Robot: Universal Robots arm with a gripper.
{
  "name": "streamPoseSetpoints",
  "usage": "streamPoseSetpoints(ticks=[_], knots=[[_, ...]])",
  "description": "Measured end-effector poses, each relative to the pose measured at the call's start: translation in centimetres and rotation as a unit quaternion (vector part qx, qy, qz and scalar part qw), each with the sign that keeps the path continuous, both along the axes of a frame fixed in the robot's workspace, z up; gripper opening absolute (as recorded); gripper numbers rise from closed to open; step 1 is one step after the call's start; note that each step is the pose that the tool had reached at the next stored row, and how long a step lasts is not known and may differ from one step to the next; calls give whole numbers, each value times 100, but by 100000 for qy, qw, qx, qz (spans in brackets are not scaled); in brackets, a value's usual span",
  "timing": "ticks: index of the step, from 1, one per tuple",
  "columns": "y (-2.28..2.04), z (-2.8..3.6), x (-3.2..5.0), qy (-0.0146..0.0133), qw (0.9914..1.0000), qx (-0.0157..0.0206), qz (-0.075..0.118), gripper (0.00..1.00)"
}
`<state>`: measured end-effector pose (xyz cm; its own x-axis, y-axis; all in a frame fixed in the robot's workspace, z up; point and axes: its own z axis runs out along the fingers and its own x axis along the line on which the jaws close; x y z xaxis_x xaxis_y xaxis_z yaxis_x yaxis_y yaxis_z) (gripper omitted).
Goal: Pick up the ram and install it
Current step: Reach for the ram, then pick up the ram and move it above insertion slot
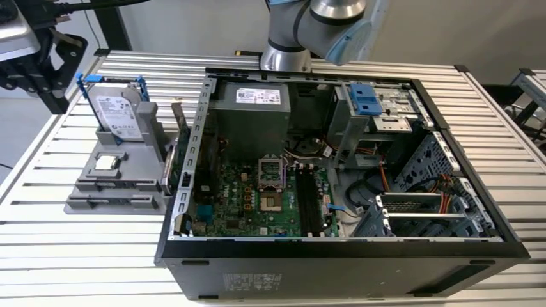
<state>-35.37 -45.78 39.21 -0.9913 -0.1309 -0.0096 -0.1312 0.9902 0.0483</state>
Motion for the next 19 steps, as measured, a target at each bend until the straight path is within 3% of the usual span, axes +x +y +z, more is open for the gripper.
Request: streamPoseSetpoints(ticks=[5,9,12,14,16,19], knots=[[0,0,0,0,99899,-9,4500,0],[0,0,0,1,99666,-15,8167,0],[0,0,0,1,99409,-17,10854,0],[0,0,0,2,99195,-16,12664,0],[0,0,0,3,98951,-18,14446,0],[0,0,0,-2,98516,-19,17165,0]])
